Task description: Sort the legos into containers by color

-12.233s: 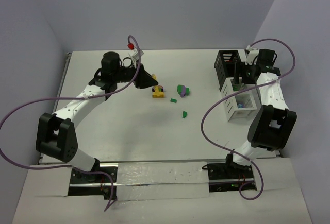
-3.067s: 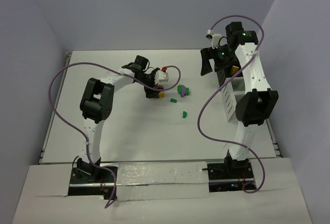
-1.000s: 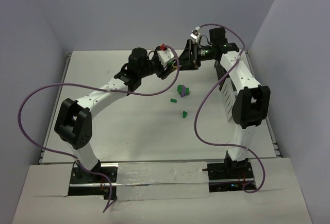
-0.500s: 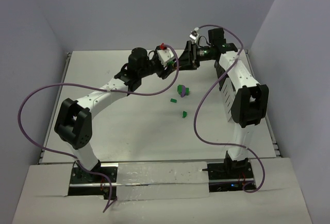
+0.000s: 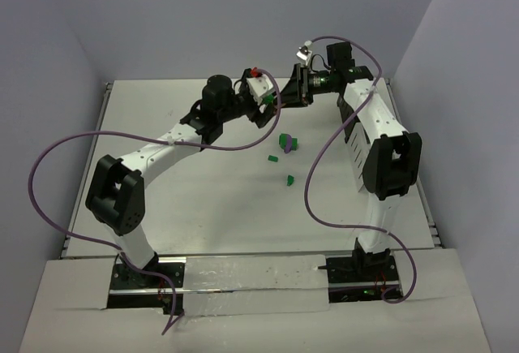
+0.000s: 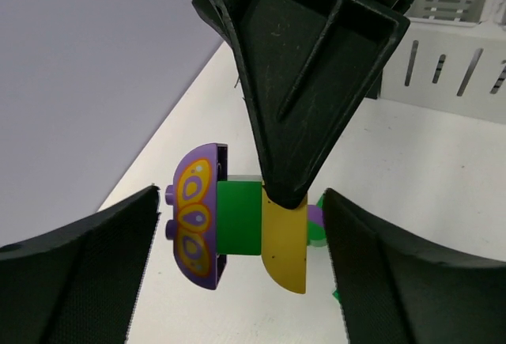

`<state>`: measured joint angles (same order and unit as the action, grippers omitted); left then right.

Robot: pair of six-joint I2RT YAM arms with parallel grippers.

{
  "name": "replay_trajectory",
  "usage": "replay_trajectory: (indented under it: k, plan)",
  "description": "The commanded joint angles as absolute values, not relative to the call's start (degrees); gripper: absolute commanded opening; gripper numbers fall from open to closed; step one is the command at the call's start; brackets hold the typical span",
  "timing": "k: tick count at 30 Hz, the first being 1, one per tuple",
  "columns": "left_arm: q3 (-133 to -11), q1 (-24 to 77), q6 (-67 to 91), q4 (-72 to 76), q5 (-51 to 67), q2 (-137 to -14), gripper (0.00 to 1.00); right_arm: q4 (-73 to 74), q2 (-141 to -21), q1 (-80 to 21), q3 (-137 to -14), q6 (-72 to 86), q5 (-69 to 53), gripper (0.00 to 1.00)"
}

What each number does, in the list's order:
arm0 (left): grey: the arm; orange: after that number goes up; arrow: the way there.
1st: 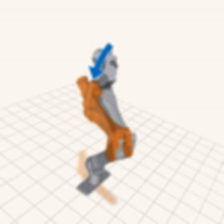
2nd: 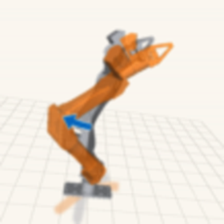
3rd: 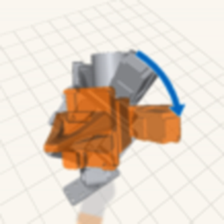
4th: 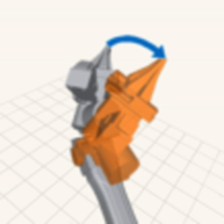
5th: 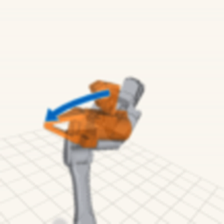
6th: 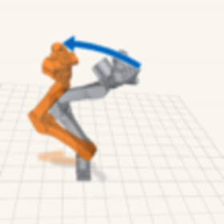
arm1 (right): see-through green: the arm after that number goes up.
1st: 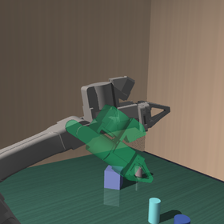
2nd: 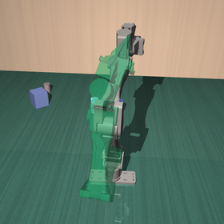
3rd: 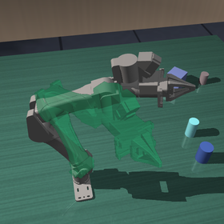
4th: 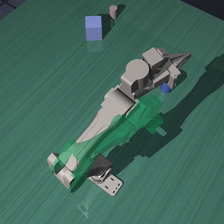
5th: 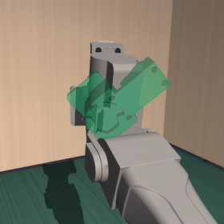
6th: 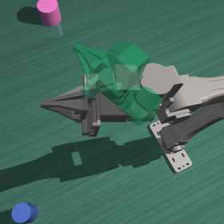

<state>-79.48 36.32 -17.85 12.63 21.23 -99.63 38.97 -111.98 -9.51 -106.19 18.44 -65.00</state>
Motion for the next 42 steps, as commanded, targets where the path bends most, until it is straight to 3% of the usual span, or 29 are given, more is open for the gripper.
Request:
replay_trajectory:
  k: [1, 10, 12, 21, 24, 33, 42]
  plan:
    - [-81.6, 34.7, -13.2, 11.3, 25.0, -96.3, 0.98, 43.6, -111.4, -8.8, -110.1, 9.6, -65.9, 0.0]
    - [-86.5, 22.4, -9.9, -4.5, 54.8, -92.4, 0.99, 59.3, -108.0, -7.1, -113.2, -17.3, -62.8, 0.0]
    - [-88.5, 21.9, -10.6, -7.2, 56.3, -92.9, 0.99, 59.8, -107.2, -7.4, -112.8, -20.6, -62.1, 0.0]
    - [-105.6, 17.8, -0.8, -15.3, 77.9, -106.3, 0.94, 57.8, -104.5, -12.6, -112.9, -32.1, -57.8, 0.0]
    - [-105.1, 18.0, -2.2, -15.4, 78.6, -107.3, 0.93, 57.9, -104.2, -14.4, -113.7, -33.4, -57.5, 0.0]
    - [-112.8, 20.4, -22.4, -35.9, 74.7, -111.8, 0.87, 57.1, -102.3, -18.6, -114.1, -34.8, -56.2, 0.0]
    - [-114.5, 21.2, -28.1, -41.7, 74.9, -113.2, 0.8, 56.2, -101.7, -19.3, -113.5, -34.2, -55.0, 0.0]
